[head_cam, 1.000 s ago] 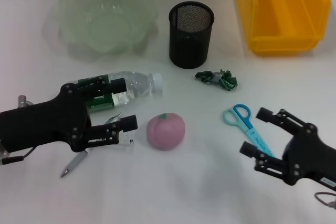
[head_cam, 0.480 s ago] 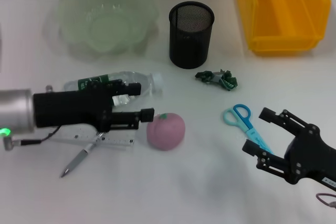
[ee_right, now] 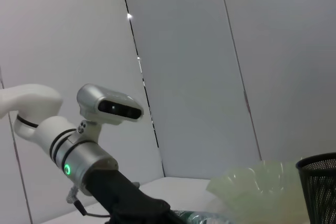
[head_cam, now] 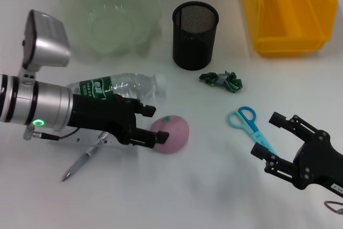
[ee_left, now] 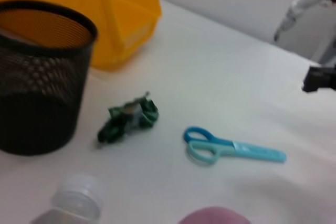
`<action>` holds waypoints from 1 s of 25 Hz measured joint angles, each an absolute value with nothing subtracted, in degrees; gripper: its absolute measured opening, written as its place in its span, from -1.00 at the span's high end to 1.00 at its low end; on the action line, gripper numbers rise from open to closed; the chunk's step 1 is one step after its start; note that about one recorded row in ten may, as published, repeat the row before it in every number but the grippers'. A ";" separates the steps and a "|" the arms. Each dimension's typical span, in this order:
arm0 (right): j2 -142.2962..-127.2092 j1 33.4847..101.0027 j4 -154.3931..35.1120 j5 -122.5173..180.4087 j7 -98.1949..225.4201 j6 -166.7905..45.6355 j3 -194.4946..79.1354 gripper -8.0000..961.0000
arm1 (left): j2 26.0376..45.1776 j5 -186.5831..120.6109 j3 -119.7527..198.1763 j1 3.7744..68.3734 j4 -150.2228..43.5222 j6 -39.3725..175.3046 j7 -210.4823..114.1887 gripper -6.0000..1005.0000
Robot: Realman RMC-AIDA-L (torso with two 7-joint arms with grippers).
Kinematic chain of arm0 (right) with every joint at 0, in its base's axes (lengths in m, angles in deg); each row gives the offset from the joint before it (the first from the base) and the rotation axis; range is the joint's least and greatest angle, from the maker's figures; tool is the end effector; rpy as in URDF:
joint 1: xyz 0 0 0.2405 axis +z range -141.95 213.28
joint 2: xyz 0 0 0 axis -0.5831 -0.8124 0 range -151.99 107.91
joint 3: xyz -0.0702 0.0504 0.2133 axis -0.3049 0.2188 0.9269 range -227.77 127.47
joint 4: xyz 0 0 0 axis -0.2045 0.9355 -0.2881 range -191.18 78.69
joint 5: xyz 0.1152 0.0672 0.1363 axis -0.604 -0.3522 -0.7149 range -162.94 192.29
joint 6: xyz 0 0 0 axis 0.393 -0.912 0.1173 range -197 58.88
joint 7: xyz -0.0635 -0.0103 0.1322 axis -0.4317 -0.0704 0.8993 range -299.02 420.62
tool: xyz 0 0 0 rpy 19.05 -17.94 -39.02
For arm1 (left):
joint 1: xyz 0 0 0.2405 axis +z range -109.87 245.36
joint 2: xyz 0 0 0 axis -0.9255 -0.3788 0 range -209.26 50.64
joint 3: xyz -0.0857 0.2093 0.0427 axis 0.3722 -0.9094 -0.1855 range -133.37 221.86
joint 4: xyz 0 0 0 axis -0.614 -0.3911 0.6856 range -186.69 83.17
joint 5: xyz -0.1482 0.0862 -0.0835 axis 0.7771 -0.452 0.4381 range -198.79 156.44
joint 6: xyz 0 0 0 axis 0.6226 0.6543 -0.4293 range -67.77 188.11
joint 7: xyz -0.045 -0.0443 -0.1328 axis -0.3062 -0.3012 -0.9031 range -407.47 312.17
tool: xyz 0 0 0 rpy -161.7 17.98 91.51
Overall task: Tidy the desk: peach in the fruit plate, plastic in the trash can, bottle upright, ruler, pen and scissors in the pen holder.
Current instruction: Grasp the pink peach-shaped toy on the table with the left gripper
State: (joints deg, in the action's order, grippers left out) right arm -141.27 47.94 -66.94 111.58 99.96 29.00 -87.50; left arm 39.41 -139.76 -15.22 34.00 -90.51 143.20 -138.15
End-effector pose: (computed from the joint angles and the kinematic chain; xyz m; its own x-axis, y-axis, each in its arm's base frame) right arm 0.2789 0.1871 -0.0216 0.6080 -0.1437 -0.7808 -0.5366 -0.7992 -0.2707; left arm -0.2171 0.3021 -0.0321 0.8854 0.4156 0.2080 0.4289 -0.9031 -0.0212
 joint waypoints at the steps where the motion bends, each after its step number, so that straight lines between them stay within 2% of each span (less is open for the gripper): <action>1: -141.27 47.90 -66.83 111.60 99.98 29.01 -87.50 -0.70 | 39.44 -139.74 -16.32 33.96 -90.70 142.68 -138.25 -0.59; 25: -141.21 48.47 -66.71 111.35 100.40 29.06 -87.50 -0.70 | 39.78 -135.05 -22.79 33.16 -88.18 135.66 -136.69 -0.59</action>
